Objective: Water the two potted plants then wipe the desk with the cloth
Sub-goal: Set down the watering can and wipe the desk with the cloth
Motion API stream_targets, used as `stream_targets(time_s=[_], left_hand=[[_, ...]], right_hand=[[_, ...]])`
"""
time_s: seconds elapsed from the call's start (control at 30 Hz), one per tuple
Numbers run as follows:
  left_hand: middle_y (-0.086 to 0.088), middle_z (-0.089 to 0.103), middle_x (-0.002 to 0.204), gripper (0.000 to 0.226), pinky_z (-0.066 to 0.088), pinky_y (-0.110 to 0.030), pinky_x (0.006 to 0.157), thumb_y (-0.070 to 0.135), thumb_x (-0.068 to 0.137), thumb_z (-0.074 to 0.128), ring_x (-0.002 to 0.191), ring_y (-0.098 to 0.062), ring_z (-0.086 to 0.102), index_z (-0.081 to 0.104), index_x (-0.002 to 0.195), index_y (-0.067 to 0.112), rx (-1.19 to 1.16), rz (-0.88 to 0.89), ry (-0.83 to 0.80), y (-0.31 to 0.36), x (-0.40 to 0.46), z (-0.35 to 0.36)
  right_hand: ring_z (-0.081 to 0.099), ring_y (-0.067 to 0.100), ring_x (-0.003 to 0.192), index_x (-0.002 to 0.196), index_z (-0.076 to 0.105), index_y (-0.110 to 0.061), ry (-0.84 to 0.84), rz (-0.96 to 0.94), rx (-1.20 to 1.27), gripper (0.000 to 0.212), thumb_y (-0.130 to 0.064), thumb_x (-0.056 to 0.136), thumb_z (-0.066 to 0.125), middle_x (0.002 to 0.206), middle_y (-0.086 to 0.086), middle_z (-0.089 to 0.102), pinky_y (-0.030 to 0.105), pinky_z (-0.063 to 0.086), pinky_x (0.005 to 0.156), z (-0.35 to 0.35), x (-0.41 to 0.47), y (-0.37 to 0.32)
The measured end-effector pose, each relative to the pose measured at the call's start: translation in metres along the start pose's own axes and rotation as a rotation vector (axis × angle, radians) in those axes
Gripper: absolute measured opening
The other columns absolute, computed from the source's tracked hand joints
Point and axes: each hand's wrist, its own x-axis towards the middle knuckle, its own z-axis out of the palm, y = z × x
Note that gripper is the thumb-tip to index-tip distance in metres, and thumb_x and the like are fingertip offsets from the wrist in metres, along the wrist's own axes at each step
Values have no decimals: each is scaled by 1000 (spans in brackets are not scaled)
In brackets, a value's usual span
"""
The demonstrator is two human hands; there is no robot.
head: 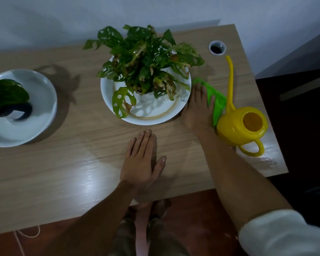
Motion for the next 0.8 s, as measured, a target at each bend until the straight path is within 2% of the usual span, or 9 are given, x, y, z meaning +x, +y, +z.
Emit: stream_targets(time_s=[0.07,0.2,0.33,0.43,0.6,0.7,0.8], left_hand=[[-5,13,172,78,16,-48,129,58,102,33,160,-17,5,20,162,10,-40,8,-3,0,-1,-2],[-1,13,172,72,13,-43,130,52,104,29,160,-15,5,18,162,11,-196,-5,30,-11,-9,-11],[-3,22,170,69,20,-47,128,47,103,32,159,-18,13,26,160,10,-224,-69,88,-61,-35,-28],[-5,24,170,68,19,-45,128,45,102,36,159,-18,15,27,160,9,-191,-111,101,-113,-53,-40],[-5,22,170,68,16,-45,129,45,103,39,159,-18,14,27,160,10,-103,-163,101,-190,-80,-60],[-5,21,170,68,17,-46,129,44,103,40,159,-18,13,26,160,10,-67,-186,103,-236,-96,-69],[-9,25,169,69,17,-47,129,45,103,41,159,-22,17,28,159,8,-42,-201,102,-270,-108,-75]], right_hand=[[13,30,165,170,17,-12,37,3,31,70,-46,109,16,178,10,19,60,6,131,4,-36,-9],[5,27,167,171,10,-12,-31,61,24,71,-49,110,15,180,7,8,57,-1,133,16,-95,-41],[6,27,167,170,13,-10,-64,19,-2,75,-51,108,14,179,9,11,59,0,132,31,-151,-100],[15,29,165,169,21,-8,-81,-22,-11,75,-52,108,19,177,10,21,59,1,132,42,-172,-148],[33,30,160,164,37,-6,-42,-195,-22,70,-47,107,36,171,14,36,60,14,130,58,-170,-220],[27,30,162,166,31,-7,-87,-313,-36,71,-46,107,32,174,12,31,60,14,131,63,-145,-268],[13,27,166,170,18,-10,-142,-390,-42,70,-45,110,27,178,7,17,56,2,133,63,-107,-302]])
